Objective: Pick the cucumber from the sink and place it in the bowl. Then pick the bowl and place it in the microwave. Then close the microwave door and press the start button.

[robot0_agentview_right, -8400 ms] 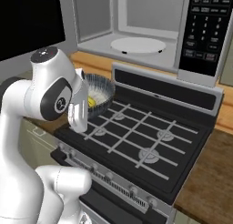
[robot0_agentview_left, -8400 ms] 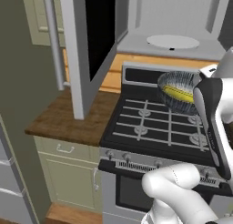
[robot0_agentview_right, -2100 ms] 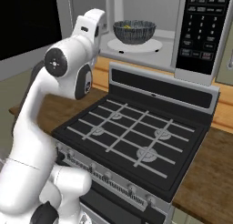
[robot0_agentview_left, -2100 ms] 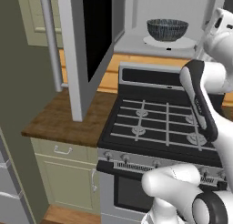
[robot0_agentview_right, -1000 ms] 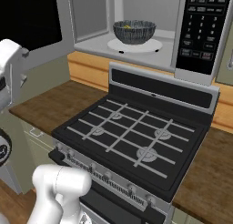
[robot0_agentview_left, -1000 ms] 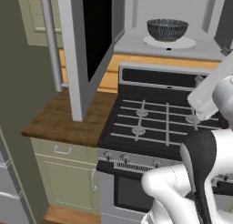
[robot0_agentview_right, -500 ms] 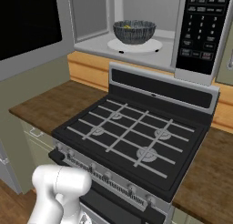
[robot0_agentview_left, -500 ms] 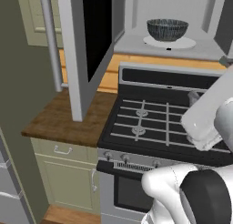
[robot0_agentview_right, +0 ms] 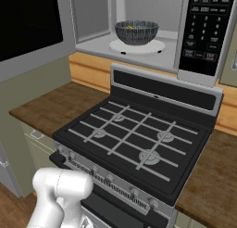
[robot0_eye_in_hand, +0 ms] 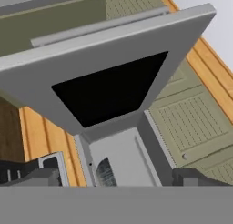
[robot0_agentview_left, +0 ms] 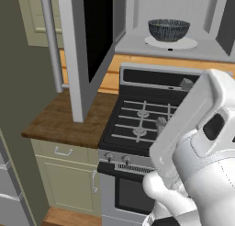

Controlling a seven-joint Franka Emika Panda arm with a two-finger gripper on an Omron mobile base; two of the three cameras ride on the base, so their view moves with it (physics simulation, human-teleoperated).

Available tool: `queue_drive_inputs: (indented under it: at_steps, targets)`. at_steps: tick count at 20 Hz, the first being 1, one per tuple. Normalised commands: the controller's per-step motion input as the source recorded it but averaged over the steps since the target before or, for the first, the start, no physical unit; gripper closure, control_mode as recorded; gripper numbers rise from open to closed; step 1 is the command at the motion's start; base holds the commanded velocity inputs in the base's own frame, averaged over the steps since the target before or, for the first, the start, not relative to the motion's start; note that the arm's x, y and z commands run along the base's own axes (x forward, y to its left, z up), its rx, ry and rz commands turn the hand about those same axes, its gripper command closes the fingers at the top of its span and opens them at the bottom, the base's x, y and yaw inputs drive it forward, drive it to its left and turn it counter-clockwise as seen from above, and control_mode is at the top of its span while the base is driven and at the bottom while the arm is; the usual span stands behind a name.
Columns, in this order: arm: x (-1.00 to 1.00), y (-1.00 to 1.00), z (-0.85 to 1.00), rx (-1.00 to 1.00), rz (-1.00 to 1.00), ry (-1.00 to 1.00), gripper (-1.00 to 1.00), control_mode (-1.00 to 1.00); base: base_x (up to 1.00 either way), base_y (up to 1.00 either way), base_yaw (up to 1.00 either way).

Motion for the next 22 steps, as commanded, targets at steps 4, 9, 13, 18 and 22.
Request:
queue_drive_inputs:
  at_steps: [4,9,13,18,22]
  targets:
    - [0.0,0.8,-0.53,-0.04,-0.01,0.0,-1.0,-1.0,0.0,0.0,0.0]
    - [0.06,0.69,-0.44,-0.01,-0.06,0.0,-1.0,-1.0,0.0,0.0,0.0]
    - [0.44,0.51,-0.4,-0.06,-0.02,0.05,-1.0,-1.0,0.0,0.0,0.0]
    - [0.7,0.71,-0.36,-0.11,-0.09,0.02,-1.0,-1.0,0.0,0.0,0.0]
    - [0.61,0.61,-0.05,-0.15,-0.07,0.0,-1.0,-1.0,0.0,0.0,0.0]
